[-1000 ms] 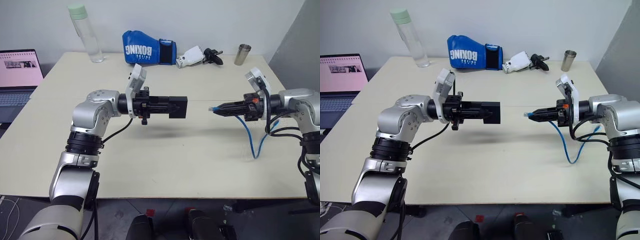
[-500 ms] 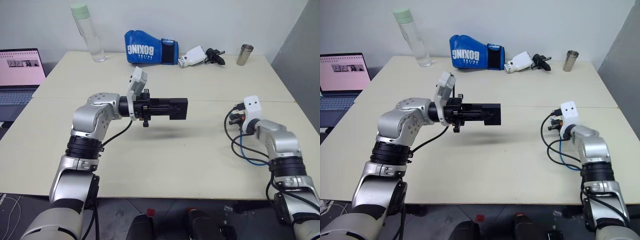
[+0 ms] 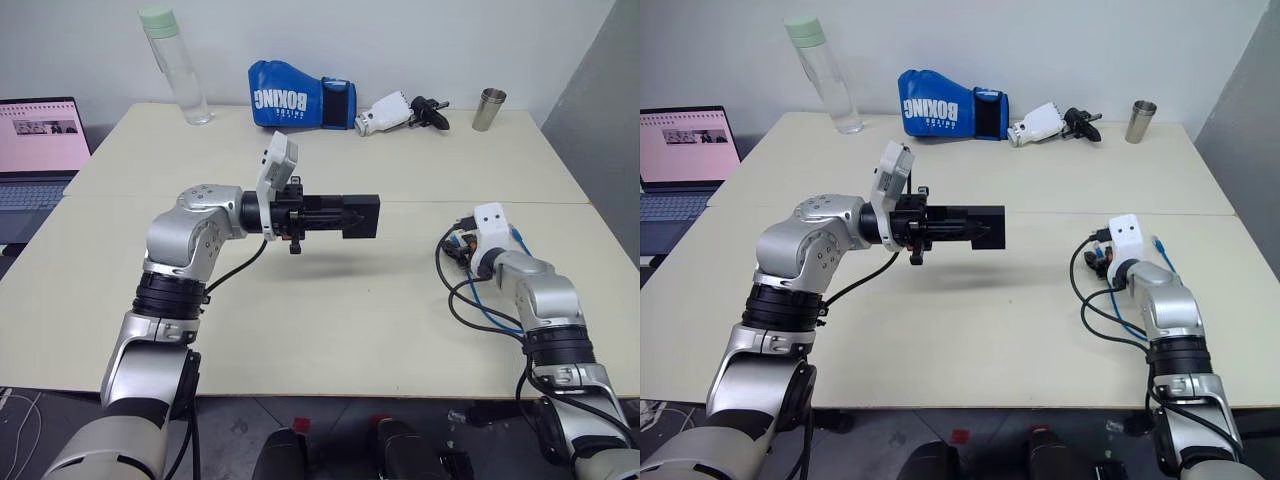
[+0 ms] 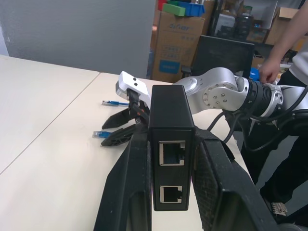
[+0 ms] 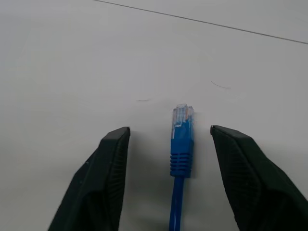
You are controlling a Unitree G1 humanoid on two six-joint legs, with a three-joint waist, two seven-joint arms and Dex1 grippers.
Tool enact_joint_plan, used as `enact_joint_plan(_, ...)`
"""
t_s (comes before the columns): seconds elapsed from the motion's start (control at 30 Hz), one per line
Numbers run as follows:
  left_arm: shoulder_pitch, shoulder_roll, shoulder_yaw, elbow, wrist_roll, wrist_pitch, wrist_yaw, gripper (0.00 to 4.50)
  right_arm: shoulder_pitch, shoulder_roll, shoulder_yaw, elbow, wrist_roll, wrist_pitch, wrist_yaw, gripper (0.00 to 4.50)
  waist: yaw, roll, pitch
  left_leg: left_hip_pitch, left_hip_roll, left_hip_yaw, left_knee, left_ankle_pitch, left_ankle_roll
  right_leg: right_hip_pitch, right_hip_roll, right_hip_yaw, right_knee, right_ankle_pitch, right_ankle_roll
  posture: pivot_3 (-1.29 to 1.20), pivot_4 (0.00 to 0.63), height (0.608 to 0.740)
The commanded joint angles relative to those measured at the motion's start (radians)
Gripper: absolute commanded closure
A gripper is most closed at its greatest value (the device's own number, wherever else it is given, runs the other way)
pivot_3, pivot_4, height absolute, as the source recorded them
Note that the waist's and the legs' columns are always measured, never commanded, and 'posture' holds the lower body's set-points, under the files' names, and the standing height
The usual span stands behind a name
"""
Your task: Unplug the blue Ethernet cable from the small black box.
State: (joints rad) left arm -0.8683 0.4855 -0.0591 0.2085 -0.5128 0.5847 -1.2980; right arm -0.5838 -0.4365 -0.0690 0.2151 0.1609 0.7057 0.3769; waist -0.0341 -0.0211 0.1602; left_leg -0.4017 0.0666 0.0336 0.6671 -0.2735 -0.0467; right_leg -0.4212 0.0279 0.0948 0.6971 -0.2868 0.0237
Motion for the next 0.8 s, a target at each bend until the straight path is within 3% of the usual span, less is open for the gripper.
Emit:
enact_joint_plan(0.03, -0.005, 0.003, 0.026, -0.024, -0.023, -0.005, 0.000, 3.71, -0.003, -0.028, -0.054, -0.125, 0.064, 0.068, 0.038, 0.64, 0.001, 0.000, 0.000, 0.000, 0.000, 0.000, 0.000, 0.000, 0.000, 0.000, 0.000, 0.000, 0.000, 0.000, 0.000, 0.00, 0.150, 0.740)
enact_joint_plan(0.13, -0.011, 0.014, 0.032, -0.007, -0.017, -0.012, -0.003, 3.71, -0.005, -0.063, -0.119, -0.221, 0.173, 0.165, 0.112, 0.02, 0.001, 0.000, 0.000, 0.000, 0.000, 0.000, 0.000, 0.000, 0.000, 0.000, 0.000, 0.000, 0.000, 0.000, 0.000, 0.00, 0.150, 0.740)
enact_joint_plan(0.33, -0.037, 0.023, 0.060, 0.058, 0.001, -0.042, 0.025, 3.71, 0.005, -0.224, -0.269, -0.459, 0.544, 0.413, 0.378, 0.02, 0.003, 0.001, 0.001, 0.000, 0.000, -0.001, -0.001, 0.000, 0.000, 0.001, 0.000, -0.001, -0.001, 0.000, 0.000, 0.00, 0.150, 0.740)
enact_joint_plan(0.47, -0.058, 0.024, 0.087, 0.118, 0.037, -0.084, 0.104, 3.71, 0.009, -0.327, -0.287, -0.587, 0.699, 0.472, 0.481, 0.02, 0.002, 0.000, 0.001, 0.000, 0.000, -0.002, -0.001, 0.000, 0.001, 0.002, 0.000, -0.002, -0.001, 0.000, 0.000, 0.00, 0.150, 0.740)
enact_joint_plan(0.6, -0.062, 0.038, 0.136, 0.155, 0.055, -0.101, 0.202, 3.71, -0.062, -0.320, -0.302, -0.659, 0.820, 0.499, 0.430, 0.02, -0.004, 0.000, 0.001, 0.000, 0.000, -0.002, -0.001, 0.000, 0.001, 0.001, 0.000, -0.001, -0.001, 0.000, 0.000, 0.00, 0.150, 0.740)
enact_joint_plan(0.8, -0.008, 0.052, 0.189, 0.159, 0.128, -0.162, 0.396, 3.71, -0.015, -0.264, -0.238, -0.710, 0.805, 0.405, 0.368, 0.02, 0.002, 0.000, 0.001, 0.000, 0.000, -0.002, -0.001, 0.000, 0.001, 0.001, 0.000, -0.002, -0.002, 0.000, 0.000, 0.00, 0.150, 0.740)
